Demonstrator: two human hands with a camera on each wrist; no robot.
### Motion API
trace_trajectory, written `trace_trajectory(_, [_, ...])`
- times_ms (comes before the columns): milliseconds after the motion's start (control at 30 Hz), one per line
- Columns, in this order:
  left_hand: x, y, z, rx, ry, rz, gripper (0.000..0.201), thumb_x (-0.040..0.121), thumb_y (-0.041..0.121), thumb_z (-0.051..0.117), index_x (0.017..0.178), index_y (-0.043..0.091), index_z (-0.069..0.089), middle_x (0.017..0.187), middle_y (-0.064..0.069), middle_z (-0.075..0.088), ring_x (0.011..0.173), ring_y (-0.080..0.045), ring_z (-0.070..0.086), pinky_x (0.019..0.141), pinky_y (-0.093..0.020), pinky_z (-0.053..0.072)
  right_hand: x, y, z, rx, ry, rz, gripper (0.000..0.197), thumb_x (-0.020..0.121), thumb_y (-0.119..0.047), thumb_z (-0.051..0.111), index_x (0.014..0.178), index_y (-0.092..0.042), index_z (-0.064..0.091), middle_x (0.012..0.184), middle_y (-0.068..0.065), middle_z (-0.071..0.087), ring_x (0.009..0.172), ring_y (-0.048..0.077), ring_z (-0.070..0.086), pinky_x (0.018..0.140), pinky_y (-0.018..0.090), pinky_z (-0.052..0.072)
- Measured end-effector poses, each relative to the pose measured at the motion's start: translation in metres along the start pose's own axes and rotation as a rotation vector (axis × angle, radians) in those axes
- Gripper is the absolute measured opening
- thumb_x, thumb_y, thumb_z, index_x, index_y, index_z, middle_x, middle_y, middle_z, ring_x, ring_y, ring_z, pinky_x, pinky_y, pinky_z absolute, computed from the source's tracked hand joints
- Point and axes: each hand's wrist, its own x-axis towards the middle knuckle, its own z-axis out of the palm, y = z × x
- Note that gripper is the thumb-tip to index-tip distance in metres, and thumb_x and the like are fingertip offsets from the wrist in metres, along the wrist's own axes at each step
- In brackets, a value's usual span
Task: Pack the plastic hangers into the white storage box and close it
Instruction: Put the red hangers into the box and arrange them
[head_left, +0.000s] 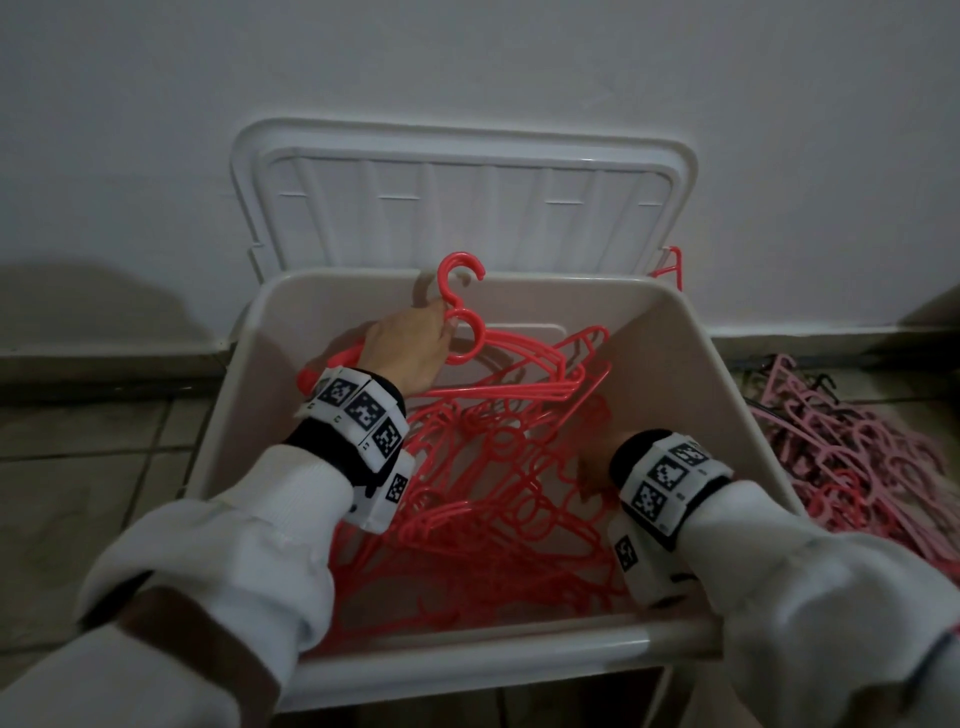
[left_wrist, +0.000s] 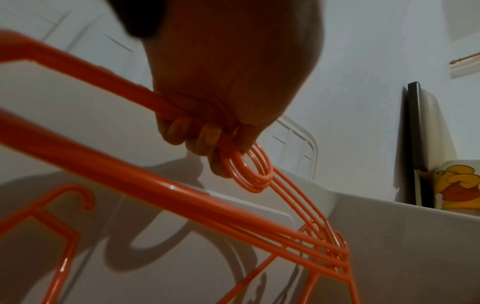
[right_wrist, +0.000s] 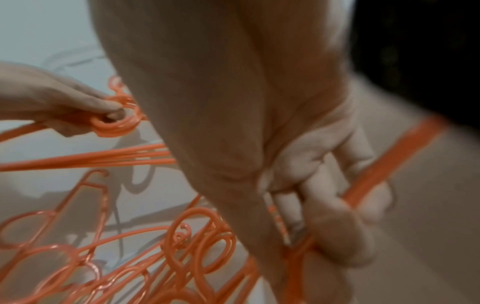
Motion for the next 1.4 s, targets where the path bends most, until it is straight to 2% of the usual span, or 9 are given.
trace_trajectory(167, [0.001, 0.0, 0.0, 0.009, 0.004, 0.002, 0.036, 0.102, 0.03, 0.025, 0.127, 0.011, 0.044, 0.104, -0.016, 0.065, 0.096, -0.036, 0.061, 0.079, -0.041, 0.043, -0.008, -0.002, -0.009, 0.077, 0.055, -0.017, 0.036, 0.091, -0.003, 0.053, 0.127, -0.004, 0.05, 0.116, 0.009, 0.058, 0.055, 0.001, 0.033, 0.034, 0.003, 0.031])
trace_trajectory(267, [0.001, 0.0, -0.001, 0.013, 0.003, -0.002, 0.037, 0.102, 0.03, 0.026, 0.128, 0.011, 0.043, 0.106, -0.016, 0.065, 0.099, -0.036, 0.06, 0.08, -0.041, 0.043, -0.016, -0.002, -0.006, 0.002, 0.016, 0.014, 0.025, 0.094, -0.007, 0.05, 0.118, -0.014, 0.049, 0.103, -0.003, 0.055, 0.072, 0.009, 0.052, 0.059, -0.003, 0.039])
trace_trajectory(333, [0.0, 0.001, -0.002, 0.006, 0.001, -0.003, 0.036, 0.102, 0.03, 0.026, 0.128, 0.011, 0.043, 0.106, -0.016, 0.065, 0.098, -0.036, 0.061, 0.08, -0.041, 0.044, -0.014, -0.002, -0.004, -0.159, -0.067, 0.023, 0.034, 0.094, -0.015, 0.053, 0.128, -0.011, 0.05, 0.128, 0.005, 0.054, 0.1, 0.018, 0.058, 0.087, 0.016, 0.043])
trace_trajectory(467, [-0.001, 0.001, -0.003, -0.01, 0.019, -0.003, 0.035, 0.102, 0.029, 0.028, 0.129, 0.01, 0.041, 0.106, -0.016, 0.064, 0.099, -0.036, 0.061, 0.081, -0.041, 0.044, -0.019, -0.004, -0.019, -0.103, -0.079, -0.007, 0.035, 0.093, -0.008, 0.051, 0.128, -0.001, 0.051, 0.116, 0.017, 0.058, 0.049, 0.0, 0.057, 0.047, 0.011, 0.038])
trace_trajectory(567, [0.0, 0.001, -0.005, -0.021, 0.041, -0.009, 0.035, 0.102, 0.028, 0.03, 0.131, 0.012, 0.04, 0.11, -0.016, 0.064, 0.101, -0.036, 0.06, 0.082, -0.042, 0.044, -0.025, 0.001, -0.031, -0.058, 0.14, -0.09, 0.027, 0.096, -0.011, 0.042, 0.115, -0.007, 0.061, 0.114, 0.016, 0.064, 0.08, 0.021, 0.06, 0.072, 0.024, 0.043])
trace_trajectory(700, [-0.004, 0.001, -0.007, -0.055, 0.042, -0.035, 0.033, 0.101, 0.026, 0.031, 0.127, 0.013, 0.046, 0.112, -0.016, 0.063, 0.103, -0.036, 0.059, 0.08, -0.039, 0.041, -0.037, 0.002, -0.042, 0.012, 0.22, -0.214, 0.029, 0.099, -0.013, 0.039, 0.122, -0.007, 0.056, 0.088, 0.008, 0.062, 0.059, 0.006, 0.052, 0.058, 0.009, 0.039])
trace_trajectory(833, [-0.004, -0.003, -0.008, -0.128, 0.008, -0.103, 0.032, 0.1, 0.023, 0.03, 0.12, 0.01, 0.051, 0.113, -0.019, 0.061, 0.103, -0.036, 0.057, 0.08, -0.038, 0.04, -0.042, -0.002, -0.044, -0.129, 0.281, -0.193, 0.032, 0.099, -0.019, 0.038, 0.125, -0.016, 0.056, 0.116, 0.01, 0.063, 0.099, 0.027, 0.061, 0.089, 0.03, 0.044])
trace_trajectory(1100, [-0.003, 0.0, -0.009, -0.089, -0.055, -0.106, 0.033, 0.1, 0.021, 0.026, 0.113, 0.009, 0.053, 0.111, -0.015, 0.062, 0.098, -0.032, 0.058, 0.075, -0.035, 0.039, -0.061, -0.011, -0.06, -0.551, 0.752, -0.133, 0.029, 0.099, -0.036, 0.034, 0.112, -0.034, 0.06, 0.101, -0.005, 0.068, 0.096, 0.015, 0.061, 0.096, 0.041, 0.015])
trace_trajectory(1400, [-0.015, 0.011, -0.022, -0.264, -0.143, -0.072, 0.037, 0.102, 0.015, 0.032, 0.137, 0.013, 0.044, 0.139, -0.008, 0.047, 0.124, -0.029, 0.047, 0.103, -0.039, 0.035, -0.029, -0.009, -0.072, 0.117, 0.952, -0.353, 0.025, 0.094, -0.038, 0.046, 0.106, -0.02, 0.058, 0.083, -0.008, 0.058, 0.093, 0.021, 0.059, 0.087, 0.036, 0.027])
